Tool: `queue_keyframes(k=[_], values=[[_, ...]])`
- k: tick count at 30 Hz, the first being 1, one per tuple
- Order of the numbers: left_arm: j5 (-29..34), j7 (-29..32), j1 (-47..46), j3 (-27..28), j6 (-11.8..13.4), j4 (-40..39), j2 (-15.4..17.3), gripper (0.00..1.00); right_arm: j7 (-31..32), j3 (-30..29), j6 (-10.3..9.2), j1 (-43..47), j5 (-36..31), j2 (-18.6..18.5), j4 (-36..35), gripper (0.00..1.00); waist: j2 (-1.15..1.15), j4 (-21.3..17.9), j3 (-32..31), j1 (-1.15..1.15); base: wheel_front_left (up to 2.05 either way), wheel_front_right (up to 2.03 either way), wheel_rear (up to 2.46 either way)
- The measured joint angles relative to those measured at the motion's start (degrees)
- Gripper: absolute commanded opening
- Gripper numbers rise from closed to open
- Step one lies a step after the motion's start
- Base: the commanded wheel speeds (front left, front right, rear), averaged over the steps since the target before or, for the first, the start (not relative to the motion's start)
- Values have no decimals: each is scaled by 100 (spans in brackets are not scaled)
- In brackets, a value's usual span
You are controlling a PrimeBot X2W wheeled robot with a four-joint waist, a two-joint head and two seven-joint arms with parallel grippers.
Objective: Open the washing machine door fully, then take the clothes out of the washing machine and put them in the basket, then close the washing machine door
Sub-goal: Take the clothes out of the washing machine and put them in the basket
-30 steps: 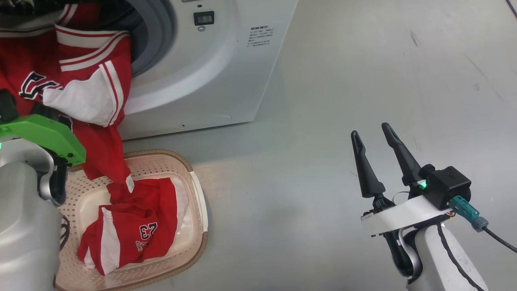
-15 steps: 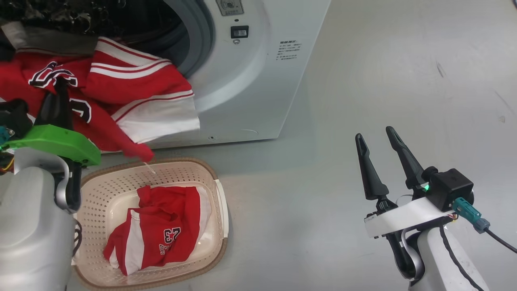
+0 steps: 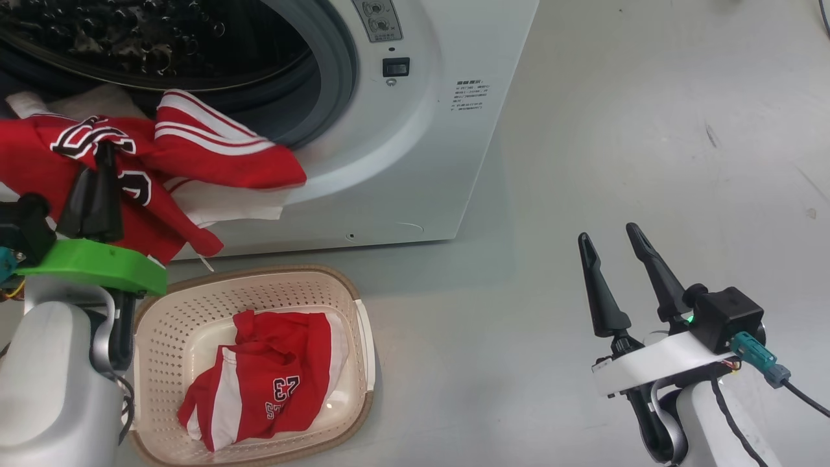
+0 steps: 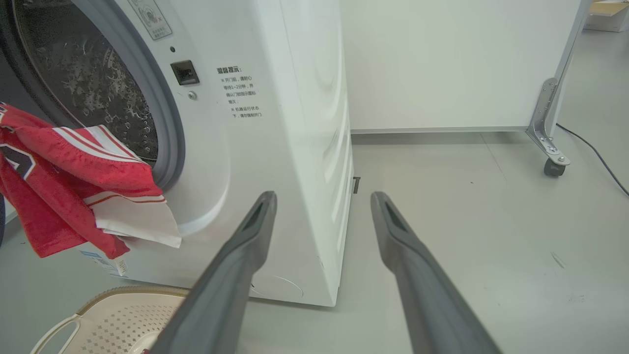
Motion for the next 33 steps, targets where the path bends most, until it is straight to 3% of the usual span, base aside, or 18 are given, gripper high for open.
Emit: queue_keyframes(k=[6, 12, 23, 33], values=[[75, 0, 118, 55, 0, -964, -52, 0, 0, -124, 0, 41, 32, 0, -14, 100, 0, 82, -67, 0, 0, 0, 0], [75, 0, 700, -105, -4, -1103, -71, 0, 0, -96, 5, 70, 31, 1, -15, 100, 0, 163, -127, 0, 0, 0, 0], [112, 188, 1524, -902, -5, -907, 230, 0, 0, -43, 13, 90, 12, 0, -20, 100, 0, 181, -76, 0, 0, 0, 0], [141, 605, 1685, -1062, -7, -393, 331, 0, 0, 119, 15, 83, 7, 0, -58, 100, 0, 38, 162, 0, 0, 0, 0]])
